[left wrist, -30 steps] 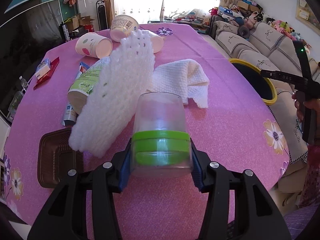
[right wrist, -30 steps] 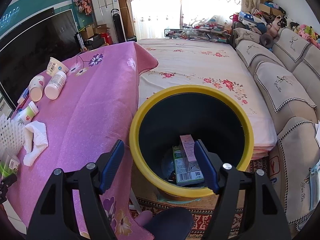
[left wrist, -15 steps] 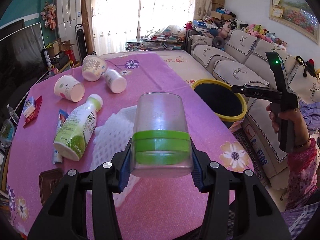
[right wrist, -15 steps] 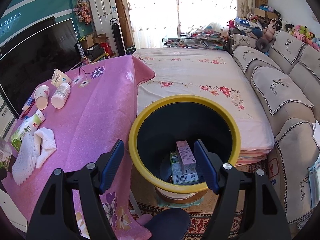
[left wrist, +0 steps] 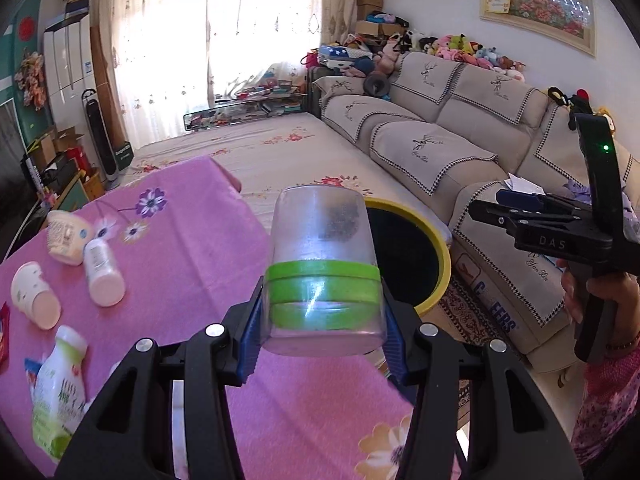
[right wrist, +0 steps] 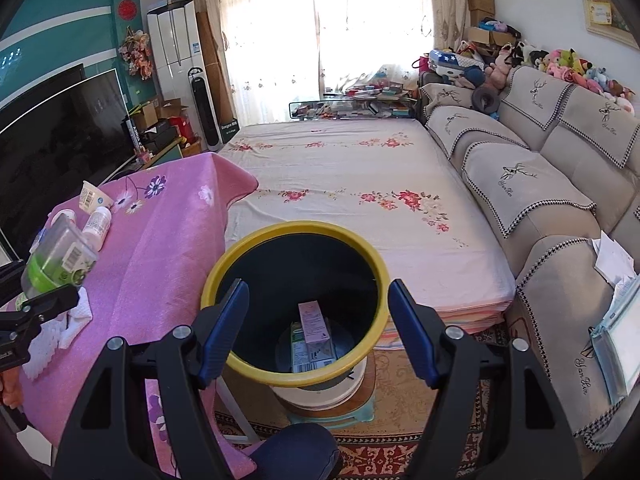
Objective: Collect trash
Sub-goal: 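Carry the cup over the bin and open the left gripper, then grasp the white foam fruit net with the right gripper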
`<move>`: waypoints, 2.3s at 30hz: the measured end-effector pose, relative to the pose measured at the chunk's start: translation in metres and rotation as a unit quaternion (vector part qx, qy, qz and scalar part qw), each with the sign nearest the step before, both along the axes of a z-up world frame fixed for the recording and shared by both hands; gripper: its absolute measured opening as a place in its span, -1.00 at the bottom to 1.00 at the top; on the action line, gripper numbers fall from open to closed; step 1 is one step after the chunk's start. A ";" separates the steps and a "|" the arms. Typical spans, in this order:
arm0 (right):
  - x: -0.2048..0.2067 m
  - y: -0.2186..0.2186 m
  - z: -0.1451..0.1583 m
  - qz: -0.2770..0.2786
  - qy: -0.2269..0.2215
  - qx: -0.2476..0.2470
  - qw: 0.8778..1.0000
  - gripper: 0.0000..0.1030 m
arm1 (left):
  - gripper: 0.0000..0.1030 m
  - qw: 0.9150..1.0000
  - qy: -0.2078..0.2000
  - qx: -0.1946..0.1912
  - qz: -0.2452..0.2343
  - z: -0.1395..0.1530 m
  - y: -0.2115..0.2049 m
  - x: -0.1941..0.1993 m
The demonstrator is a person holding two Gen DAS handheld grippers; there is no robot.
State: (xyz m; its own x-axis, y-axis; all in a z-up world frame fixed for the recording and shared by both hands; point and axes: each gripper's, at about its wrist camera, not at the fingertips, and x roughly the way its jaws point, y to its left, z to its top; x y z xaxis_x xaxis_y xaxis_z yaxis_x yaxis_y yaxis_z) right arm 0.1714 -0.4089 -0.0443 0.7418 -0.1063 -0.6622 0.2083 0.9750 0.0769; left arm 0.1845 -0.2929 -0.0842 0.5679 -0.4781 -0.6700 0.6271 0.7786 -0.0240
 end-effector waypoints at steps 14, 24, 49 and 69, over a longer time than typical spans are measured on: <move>0.008 -0.051 -0.021 -0.040 0.014 0.011 0.999 0.33 | -0.03 0.998 0.038 0.043 -0.028 -0.053 -0.132 0.094; 0.013 -0.055 -0.027 -0.049 0.019 0.014 0.999 0.33 | 0.45 0.999 0.029 0.041 -0.012 -0.057 -0.153 0.109; 0.046 0.172 -0.017 0.200 0.043 0.009 0.979 0.33 | 0.91 0.969 -0.039 -0.029 0.243 0.037 0.243 -0.033; 0.010 0.352 -0.041 0.405 0.069 -0.026 0.911 0.19 | 0.91 0.953 -0.036 -0.044 0.298 0.025 0.313 -0.053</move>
